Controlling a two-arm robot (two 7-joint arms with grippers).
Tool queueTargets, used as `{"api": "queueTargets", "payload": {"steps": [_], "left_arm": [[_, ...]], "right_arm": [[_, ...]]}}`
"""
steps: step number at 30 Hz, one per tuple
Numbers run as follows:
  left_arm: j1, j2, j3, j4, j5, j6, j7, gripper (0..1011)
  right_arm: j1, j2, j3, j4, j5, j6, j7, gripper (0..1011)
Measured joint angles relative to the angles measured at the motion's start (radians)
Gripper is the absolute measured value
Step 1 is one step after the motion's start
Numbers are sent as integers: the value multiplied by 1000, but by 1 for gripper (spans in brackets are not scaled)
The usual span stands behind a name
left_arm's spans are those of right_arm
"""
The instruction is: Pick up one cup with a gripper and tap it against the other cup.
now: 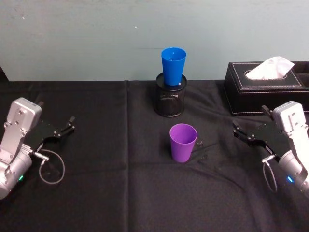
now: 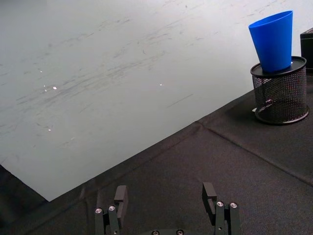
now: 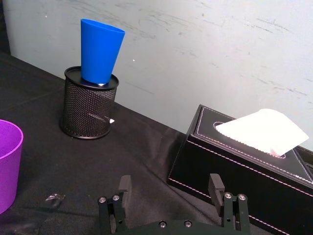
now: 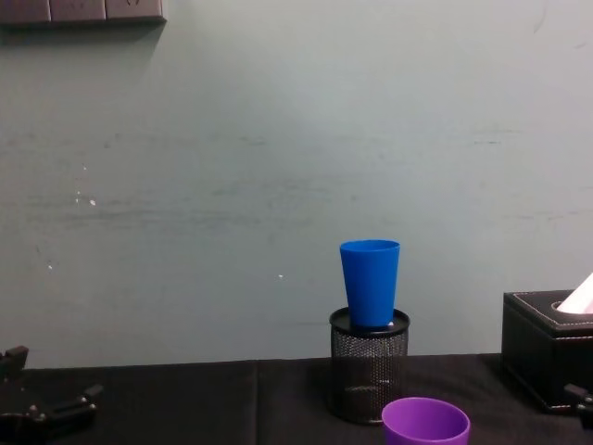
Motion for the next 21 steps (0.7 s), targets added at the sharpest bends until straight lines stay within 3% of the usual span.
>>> {"api": "queueTargets", "payload": {"steps": [21], "left_arm": [[0, 0, 0, 0, 0, 0, 0, 1000]], "right_arm": [[0, 0, 0, 0, 0, 0, 0, 1003]]}}
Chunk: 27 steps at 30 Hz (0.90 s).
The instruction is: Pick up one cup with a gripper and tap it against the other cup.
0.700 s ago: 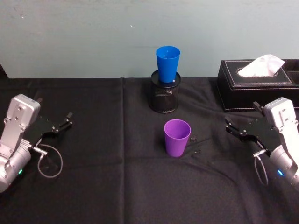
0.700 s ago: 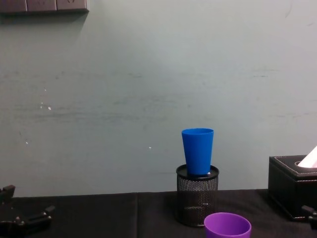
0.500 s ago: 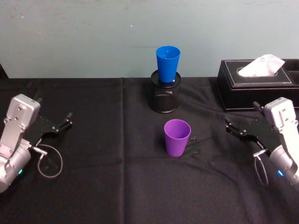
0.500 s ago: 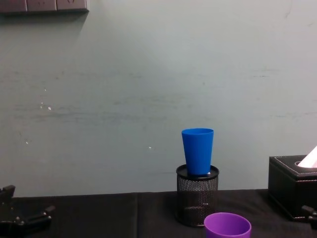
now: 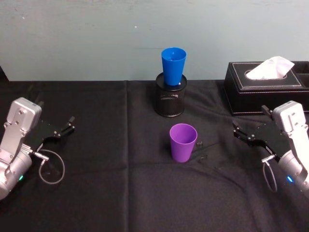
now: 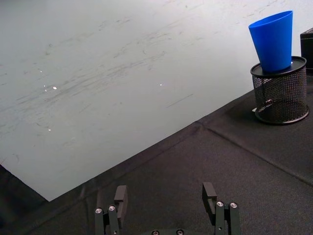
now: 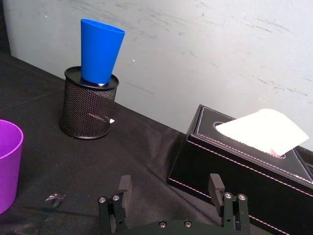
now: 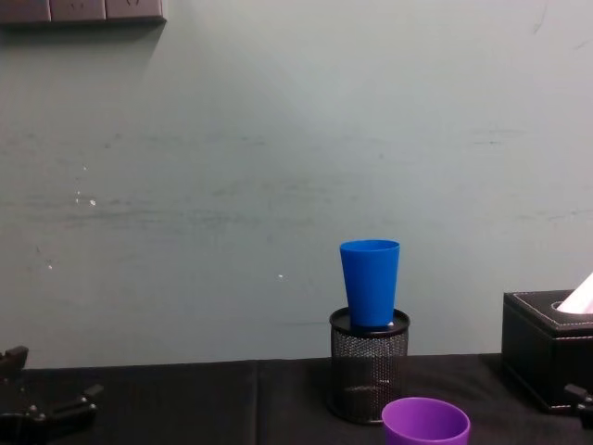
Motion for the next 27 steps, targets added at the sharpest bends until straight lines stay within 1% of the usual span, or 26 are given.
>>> {"api": "queueTargets", "payload": {"steps": [25, 27], "left_arm": [[0, 0, 0, 0, 0, 0, 0, 1000], [0, 0, 0, 0, 0, 0, 0, 1000]], "right_arm": [[0, 0, 0, 0, 0, 0, 0, 1003], [-2, -5, 6, 1, -1, -18, 4, 1003]]}}
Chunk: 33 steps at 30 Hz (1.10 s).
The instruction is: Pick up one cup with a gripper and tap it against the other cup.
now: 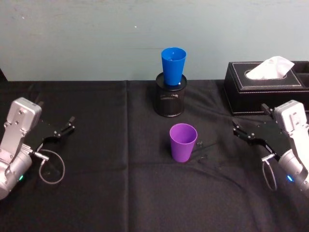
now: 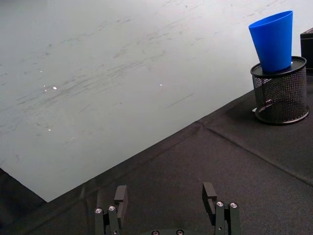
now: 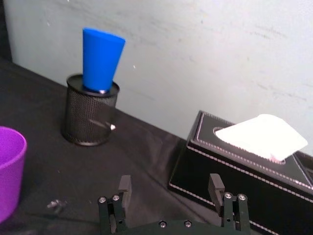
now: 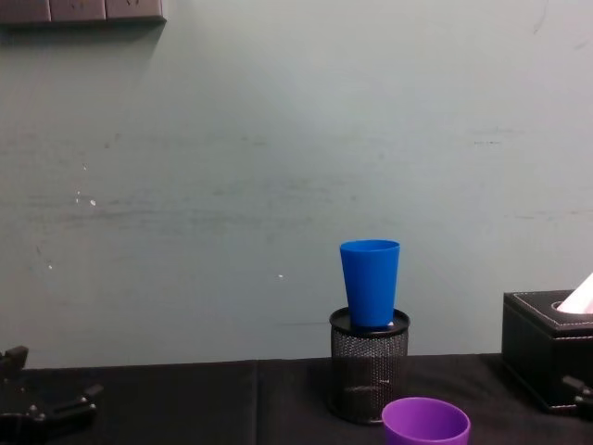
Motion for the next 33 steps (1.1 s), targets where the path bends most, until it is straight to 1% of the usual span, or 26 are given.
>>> {"api": "queueTargets", "payload": {"steps": [2, 5, 8, 9, 11, 12, 15, 17, 21, 22, 24, 28, 31, 33], "left_arm": [[0, 0, 0, 0, 0, 0, 0, 1000], [0, 0, 0, 0, 0, 0, 0, 1000], [0, 0, 0, 0, 0, 0, 0, 1000], [0, 0, 0, 0, 0, 0, 0, 1000], [0, 0, 0, 0, 0, 0, 0, 1000], [0, 0, 0, 0, 0, 0, 0, 1000], [0, 0, 0, 0, 0, 0, 0, 1000], [0, 0, 0, 0, 0, 0, 0, 1000], [0, 0, 0, 0, 0, 0, 0, 1000], [0, 0, 0, 0, 0, 0, 0, 1000], [0, 0, 0, 0, 0, 0, 0, 1000], [0, 0, 0, 0, 0, 0, 0, 1000], [0, 0, 0, 0, 0, 0, 0, 1000], [0, 0, 0, 0, 0, 0, 0, 1000]], "right_arm": [[-4, -2, 6, -4, 0, -14, 7, 1003], [-17, -2, 21, -27, 13, -27, 26, 1003], [-45, 3, 41, -64, 48, -32, 58, 1003], [-60, 9, 49, -81, 72, -39, 83, 1003], [-78, 15, 55, -100, 98, -46, 114, 1003], [-98, 23, 60, -117, 131, -53, 156, 1003], [-130, 33, 61, -141, 177, -67, 221, 1003], [-164, 44, 53, -159, 211, -80, 293, 1003], [-182, 46, 41, -165, 222, -87, 343, 1003], [-184, 43, 34, -164, 224, -89, 364, 1003], [-183, 38, 28, -160, 223, -91, 379, 1003], [-165, 16, 11, -135, 206, -92, 405, 1003], [-135, -16, -3, -98, 177, -92, 417, 1003], [-122, -31, -8, -81, 165, -92, 418, 1003]]}}
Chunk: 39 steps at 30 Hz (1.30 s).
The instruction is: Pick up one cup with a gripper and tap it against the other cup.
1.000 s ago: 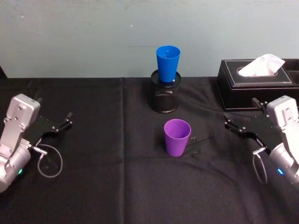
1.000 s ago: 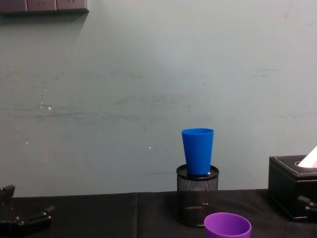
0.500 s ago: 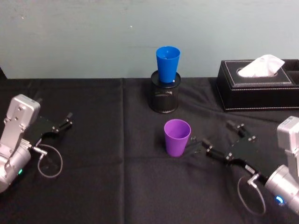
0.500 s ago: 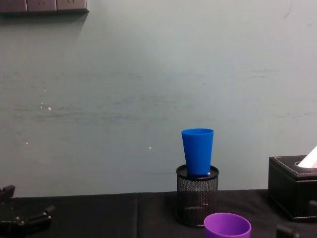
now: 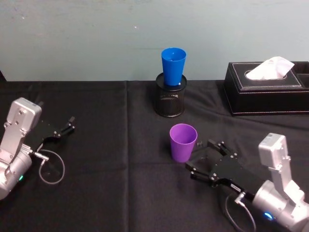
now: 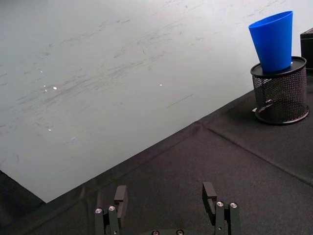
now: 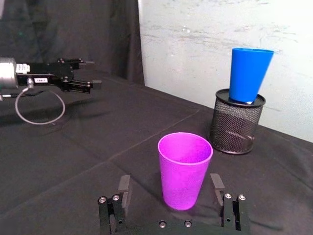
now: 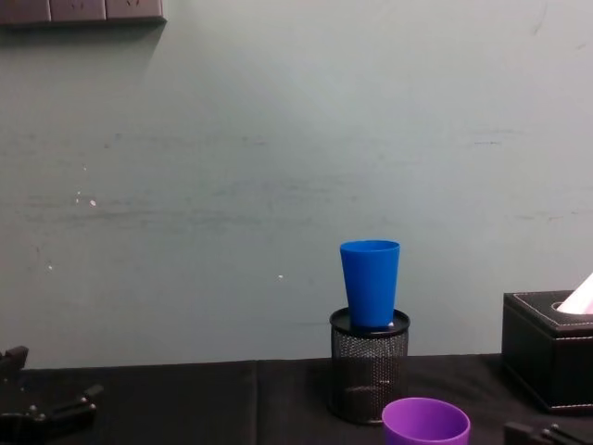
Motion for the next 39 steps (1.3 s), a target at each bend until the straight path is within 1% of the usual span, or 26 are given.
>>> {"api": "queueTargets", "payload": {"steps": [2, 4, 8, 11, 15, 20, 30, 39], "left_arm": [[0, 0, 0, 0, 0, 0, 0, 1000], [0, 0, 0, 0, 0, 0, 0, 1000], [0, 0, 0, 0, 0, 0, 0, 1000], [0, 0, 0, 0, 0, 0, 0, 1000], [0, 0, 0, 0, 0, 0, 0, 1000], [0, 0, 0, 0, 0, 0, 0, 1000], [0, 0, 0, 0, 0, 0, 0, 1000], [0, 0, 0, 0, 0, 0, 0, 1000]], "right_arm": [[14, -13, -4, 15, -11, 0, 1, 1003], [37, -39, -8, 46, -30, 0, 1, 1003], [58, -62, -10, 73, -45, 0, 4, 1003], [82, -89, -10, 105, -60, 0, 6, 1003], [98, -108, -10, 129, -69, 0, 7, 1003], [127, -145, -5, 175, -82, 1, 14, 1003], [160, -195, 10, 244, -101, -7, 22, 1003], [176, -221, 24, 283, -112, -21, 38, 1003]]}}
